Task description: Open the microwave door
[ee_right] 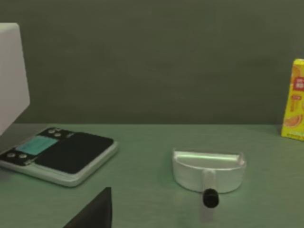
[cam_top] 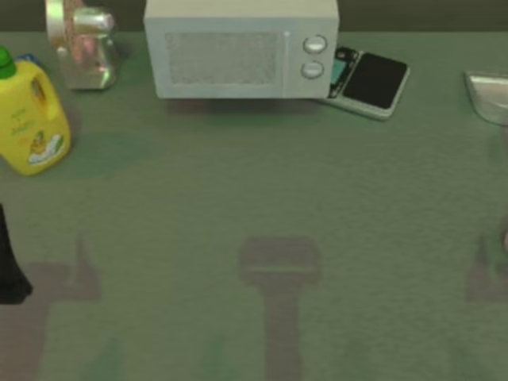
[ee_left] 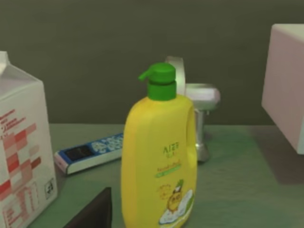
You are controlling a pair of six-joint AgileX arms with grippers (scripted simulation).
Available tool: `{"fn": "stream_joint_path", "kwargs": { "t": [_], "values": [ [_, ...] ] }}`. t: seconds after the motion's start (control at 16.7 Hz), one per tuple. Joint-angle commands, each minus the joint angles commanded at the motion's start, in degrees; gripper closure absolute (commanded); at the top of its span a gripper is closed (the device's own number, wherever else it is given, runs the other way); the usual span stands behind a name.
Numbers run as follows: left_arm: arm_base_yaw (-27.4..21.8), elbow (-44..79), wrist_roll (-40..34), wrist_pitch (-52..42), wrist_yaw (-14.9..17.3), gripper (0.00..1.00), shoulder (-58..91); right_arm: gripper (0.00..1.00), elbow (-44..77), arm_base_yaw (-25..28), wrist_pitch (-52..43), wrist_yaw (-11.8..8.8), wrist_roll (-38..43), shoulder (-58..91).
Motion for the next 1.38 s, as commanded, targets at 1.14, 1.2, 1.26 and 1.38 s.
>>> {"fn": "stream_joint_path", "kwargs": {
  "t": [1.14,1.2,1.26,1.38],
  "values": [
    [-29.8,57.8,-15.1,-3.0,-26.4,0.0,75.3,0.0,0.0,0.0,0.0,0.0,0.0,0.0],
    [-32.0,62.0,-16.1,-3.3,-28.3,0.0,81.2,0.0,0.0,0.0,0.0,0.0,0.0,0.0],
    [-34.1,66.0,-17.2,-3.5,-30.1,0.0,86.9,0.0,0.0,0.0,0.0,0.0,0.0,0.0],
    [-37.9,73.2,-19.0,-3.9,-33.3,0.0,97.2,0.0,0.0,0.0,0.0,0.0,0.0,0.0]
  ]
}}
